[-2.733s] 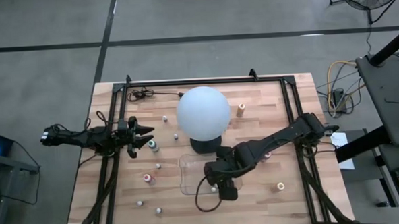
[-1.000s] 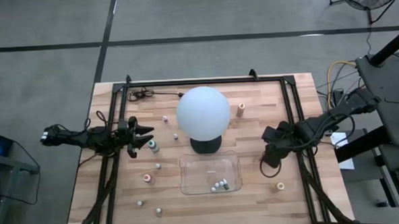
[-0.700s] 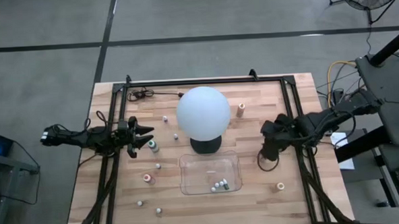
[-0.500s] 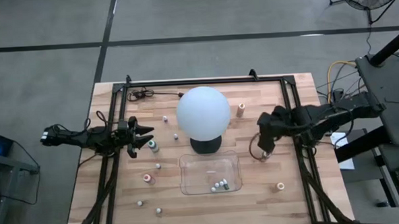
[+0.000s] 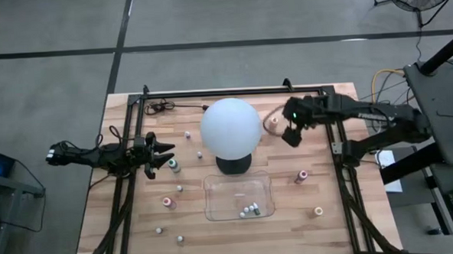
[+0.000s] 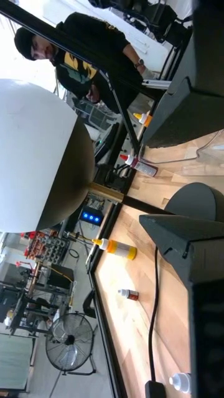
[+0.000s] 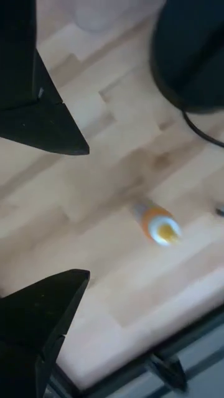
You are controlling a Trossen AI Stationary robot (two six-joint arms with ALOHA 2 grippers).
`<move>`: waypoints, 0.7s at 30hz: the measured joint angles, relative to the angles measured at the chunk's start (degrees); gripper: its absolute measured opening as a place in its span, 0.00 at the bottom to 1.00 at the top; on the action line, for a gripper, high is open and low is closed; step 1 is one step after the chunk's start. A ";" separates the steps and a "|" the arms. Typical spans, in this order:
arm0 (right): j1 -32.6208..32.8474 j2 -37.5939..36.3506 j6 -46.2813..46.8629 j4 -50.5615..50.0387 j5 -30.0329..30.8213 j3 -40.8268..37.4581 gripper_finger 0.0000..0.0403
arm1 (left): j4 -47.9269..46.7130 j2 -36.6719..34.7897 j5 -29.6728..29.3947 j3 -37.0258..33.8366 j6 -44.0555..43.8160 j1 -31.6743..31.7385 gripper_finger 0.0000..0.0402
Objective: Pick & Place food coloring
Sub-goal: Put the small orange food coloring bottle into the transparent bin
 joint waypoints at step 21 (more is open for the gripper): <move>-21.21 29.38 -27.27 1.14 -16.11 27.52 0.75 | -0.02 0.01 0.00 0.00 0.00 -0.01 0.40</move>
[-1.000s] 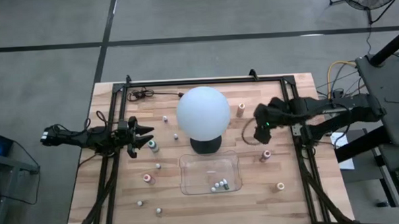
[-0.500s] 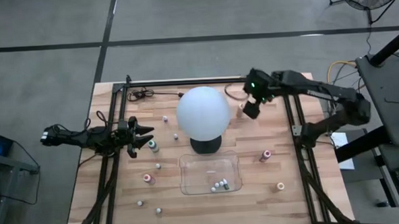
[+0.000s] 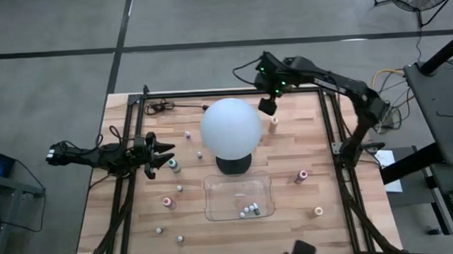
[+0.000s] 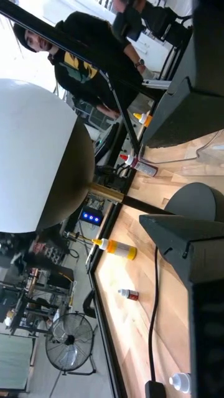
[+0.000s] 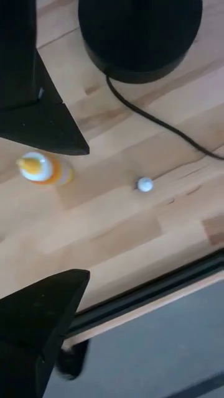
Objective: Pick & Place food coloring
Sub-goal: Put the small orange food coloring bottle into the transparent bin
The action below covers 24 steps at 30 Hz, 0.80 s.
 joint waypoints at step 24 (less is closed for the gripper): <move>-0.60 20.15 -10.32 1.08 -3.17 7.99 0.75 | 0.00 0.00 0.02 0.00 0.01 0.02 0.40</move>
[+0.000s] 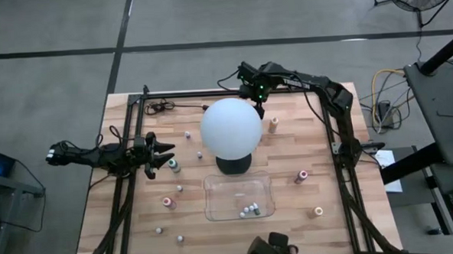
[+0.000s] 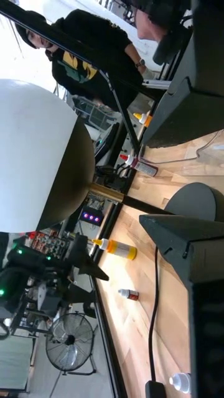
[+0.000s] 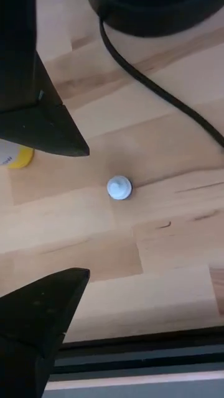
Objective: Pick & Place food coloring
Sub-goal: Put the small orange food coloring bottle into the transparent bin
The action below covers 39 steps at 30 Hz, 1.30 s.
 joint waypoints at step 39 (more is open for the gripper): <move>1.75 4.87 -1.89 4.72 -1.51 -1.88 0.72 | 0.00 -0.01 0.00 0.00 -0.02 -0.02 0.40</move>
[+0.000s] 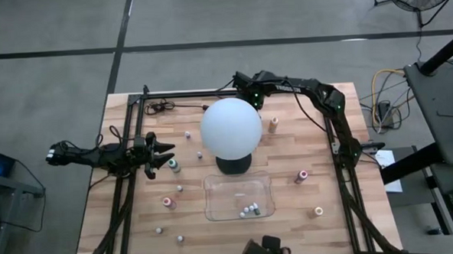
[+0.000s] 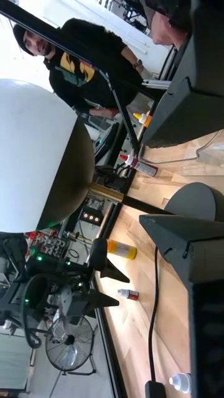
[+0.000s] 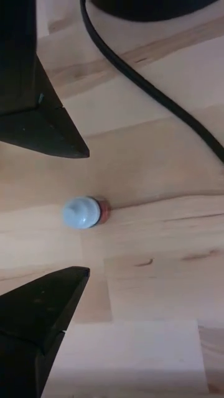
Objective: Pick & Place food coloring
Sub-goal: Put the small orange food coloring bottle into the transparent bin
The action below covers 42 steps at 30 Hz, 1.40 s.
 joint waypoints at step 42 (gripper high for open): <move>0.24 0.00 0.42 3.09 0.07 -1.79 0.23 | 0.00 0.01 0.00 0.00 0.01 0.01 0.40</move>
